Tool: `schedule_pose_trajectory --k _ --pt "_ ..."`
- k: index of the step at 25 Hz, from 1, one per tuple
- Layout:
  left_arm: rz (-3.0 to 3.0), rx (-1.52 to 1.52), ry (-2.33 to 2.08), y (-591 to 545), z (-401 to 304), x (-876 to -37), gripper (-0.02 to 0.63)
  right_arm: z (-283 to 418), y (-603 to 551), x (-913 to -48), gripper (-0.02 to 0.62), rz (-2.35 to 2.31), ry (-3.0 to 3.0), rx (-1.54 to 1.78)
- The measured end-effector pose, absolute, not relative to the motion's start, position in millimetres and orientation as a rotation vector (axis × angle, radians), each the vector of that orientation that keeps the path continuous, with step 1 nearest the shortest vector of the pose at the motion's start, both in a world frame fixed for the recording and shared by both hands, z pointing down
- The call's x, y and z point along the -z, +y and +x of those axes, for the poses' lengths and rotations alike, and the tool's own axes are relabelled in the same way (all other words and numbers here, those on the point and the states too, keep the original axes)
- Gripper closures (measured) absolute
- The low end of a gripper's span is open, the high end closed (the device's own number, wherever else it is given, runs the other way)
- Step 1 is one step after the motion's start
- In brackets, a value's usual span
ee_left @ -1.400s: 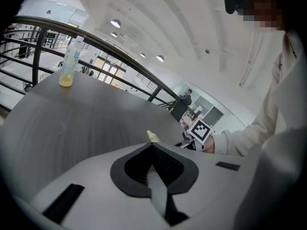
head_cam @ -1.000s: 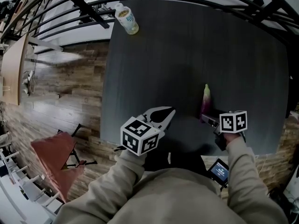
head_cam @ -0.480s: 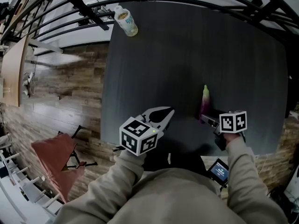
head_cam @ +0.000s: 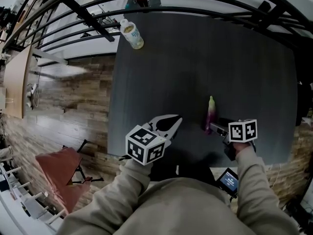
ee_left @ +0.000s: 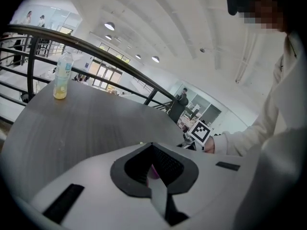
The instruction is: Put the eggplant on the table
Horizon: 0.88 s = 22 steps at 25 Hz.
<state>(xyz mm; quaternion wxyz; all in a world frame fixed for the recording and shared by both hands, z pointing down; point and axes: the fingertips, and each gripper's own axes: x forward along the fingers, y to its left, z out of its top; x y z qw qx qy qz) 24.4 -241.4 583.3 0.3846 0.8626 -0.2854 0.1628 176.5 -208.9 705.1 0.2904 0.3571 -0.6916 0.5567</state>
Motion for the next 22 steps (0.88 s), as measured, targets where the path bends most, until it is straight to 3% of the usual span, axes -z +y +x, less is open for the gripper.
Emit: schedule_pose_trajectory --k 5,7,11,22 --pt "2.262 -0.413 -0.729 -252.2 25.6 -554.5 0.604 176.8 -218.4 -672.3 0.340 0.985 -1.910 -1.459" --pt "2.288 -0.416 -0.731 -257.9 23.6 -541.1 0.604 175.1 -222.7 -650.9 0.391 0.987 -1.970 -1.467" --pt "2.359 -0.390 -0.711 -269.3 22.4 -506.7 0.604 184.4 -244.9 -597.0 0.556 1.093 -2.123 -1.423" --pt "2.616 -0.217 -0.685 -285.4 36.2 -376.5 0.604 178.4 -282.5 -415.7 0.581 1.192 -2.597 -1.071"
